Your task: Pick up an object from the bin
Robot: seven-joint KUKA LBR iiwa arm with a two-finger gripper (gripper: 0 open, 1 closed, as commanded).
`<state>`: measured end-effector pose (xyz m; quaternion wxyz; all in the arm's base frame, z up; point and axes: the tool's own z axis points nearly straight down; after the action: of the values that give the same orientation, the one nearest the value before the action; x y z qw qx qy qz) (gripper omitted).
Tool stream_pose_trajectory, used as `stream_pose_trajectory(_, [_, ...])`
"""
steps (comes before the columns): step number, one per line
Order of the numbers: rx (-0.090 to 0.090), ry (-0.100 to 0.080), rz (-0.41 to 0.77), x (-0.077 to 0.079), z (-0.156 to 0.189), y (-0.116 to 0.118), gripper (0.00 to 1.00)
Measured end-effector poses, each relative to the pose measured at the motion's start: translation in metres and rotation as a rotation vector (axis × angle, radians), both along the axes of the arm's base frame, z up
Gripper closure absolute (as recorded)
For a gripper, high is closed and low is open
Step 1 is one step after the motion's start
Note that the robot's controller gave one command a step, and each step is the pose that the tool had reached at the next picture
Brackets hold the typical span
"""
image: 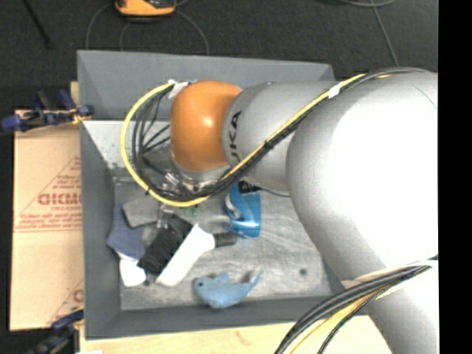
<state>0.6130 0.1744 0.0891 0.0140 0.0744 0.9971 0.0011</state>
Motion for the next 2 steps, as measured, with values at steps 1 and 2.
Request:
stream_pose_trajectory(1, [0.0, 0.0, -0.001, 0.0, -0.0001, 0.0, 1.0])
stream_pose_trajectory(2, [0.002, 0.001, -0.002, -0.0024, 0.0029, -0.002, 1.0])
